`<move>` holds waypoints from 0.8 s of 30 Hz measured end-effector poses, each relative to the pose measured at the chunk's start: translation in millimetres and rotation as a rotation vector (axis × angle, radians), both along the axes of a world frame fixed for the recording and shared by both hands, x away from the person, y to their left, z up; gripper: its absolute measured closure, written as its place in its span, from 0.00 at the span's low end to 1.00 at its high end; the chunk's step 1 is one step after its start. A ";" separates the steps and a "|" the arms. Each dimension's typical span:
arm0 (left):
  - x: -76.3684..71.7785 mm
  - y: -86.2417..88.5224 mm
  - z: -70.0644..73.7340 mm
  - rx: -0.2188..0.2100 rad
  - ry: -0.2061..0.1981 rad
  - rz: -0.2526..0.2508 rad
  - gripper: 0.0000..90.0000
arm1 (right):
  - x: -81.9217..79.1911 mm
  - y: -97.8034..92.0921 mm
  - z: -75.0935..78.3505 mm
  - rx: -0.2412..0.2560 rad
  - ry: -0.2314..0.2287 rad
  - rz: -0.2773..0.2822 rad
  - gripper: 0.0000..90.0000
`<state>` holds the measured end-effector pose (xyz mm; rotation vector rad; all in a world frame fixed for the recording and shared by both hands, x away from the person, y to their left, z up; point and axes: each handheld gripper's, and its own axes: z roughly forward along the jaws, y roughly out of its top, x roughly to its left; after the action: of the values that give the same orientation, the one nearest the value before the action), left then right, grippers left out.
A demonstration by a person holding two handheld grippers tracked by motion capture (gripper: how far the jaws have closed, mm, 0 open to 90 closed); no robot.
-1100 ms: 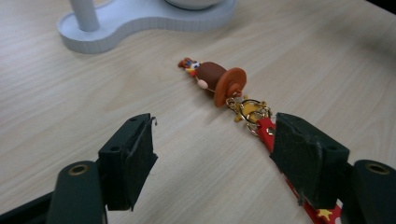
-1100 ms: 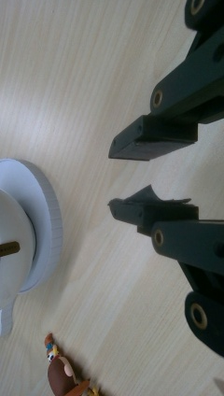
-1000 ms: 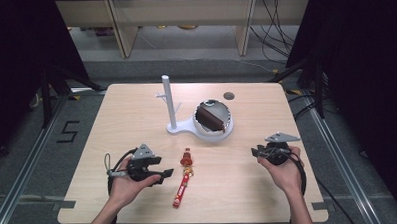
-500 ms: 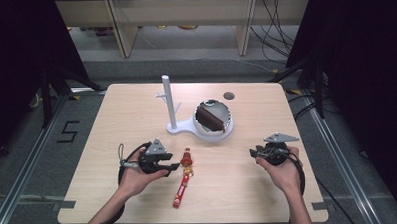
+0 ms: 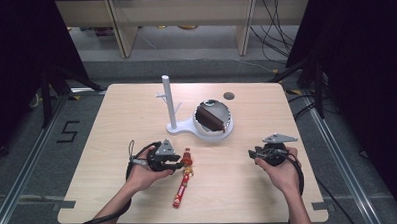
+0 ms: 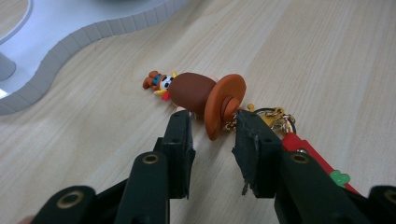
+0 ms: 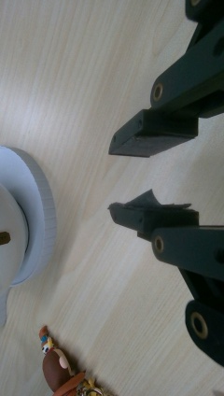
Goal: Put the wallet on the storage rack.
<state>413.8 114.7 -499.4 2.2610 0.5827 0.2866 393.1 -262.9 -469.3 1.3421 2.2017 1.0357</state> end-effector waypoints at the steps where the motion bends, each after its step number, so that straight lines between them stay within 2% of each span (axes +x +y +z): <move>1: 0.2 -1.0 -0.1 0.001 0.001 -0.004 0.73 | -0.9 -0.1 0.7 -0.003 0.008 -0.011 0.73; 2: 0.5 -1.7 0.4 0.013 0.000 -0.013 0.74 | -1.1 -0.5 -0.4 -0.005 0.000 -0.017 0.73; 4: 1.9 -2.4 2.6 0.037 -0.001 -0.031 0.75 | -2.3 1.4 0.3 0.019 0.023 -0.034 0.73; 5: 3.8 -1.6 5.0 0.074 0.008 -0.067 0.75 | -1.1 -0.7 0.4 0.002 0.015 -0.019 0.72; 7: 6.4 -1.2 9.0 0.127 0.003 -0.102 0.74 | -1.4 -0.5 0.0 0.008 0.020 -0.020 0.72; 8: 7.4 -1.5 10.5 0.140 0.001 -0.112 0.73 | 0.2 -1.4 -1.9 -0.003 -0.003 -0.007 0.72; 10: 9.8 -3.2 13.7 0.168 0.006 -0.144 0.72 | -1.9 0.0 0.0 -0.001 0.029 -0.027 0.72; 15: 13.5 -10.8 15.5 0.228 -0.001 -0.208 0.72 | 0.8 -1.5 -3.0 -0.013 0.003 0.006 0.72; 16: 13.5 -12.7 14.8 0.222 0.004 -0.214 0.71 | -1.5 0.2 -2.1 0.003 0.031 -0.024 0.72; 18: 14.5 -15.6 14.2 0.231 0.003 -0.232 0.71 | -0.4 -0.3 -3.1 0.008 0.023 -0.012 0.72; 19: 16.2 -16.1 15.1 0.255 -0.011 -0.251 0.71 | -0.1 -0.5 -3.4 0.008 0.020 -0.009 0.72; 20: 17.5 -18.2 15.3 0.254 -0.014 -0.258 0.72 | -0.4 -1.2 -2.6 -0.011 0.022 -0.005 0.72; 22: 17.7 -19.2 15.1 0.254 -0.015 -0.261 0.73 | 1.1 -1.2 -4.0 0.003 0.009 0.017 0.72; 24: 18.3 -21.2 14.5 0.264 -0.022 -0.279 0.75 | 0.9 -1.4 -3.8 0.000 0.010 0.015 0.71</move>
<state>432.1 93.4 -484.9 2.5530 0.2209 0.2589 393.9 -264.3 -473.2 1.3359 2.2219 1.0368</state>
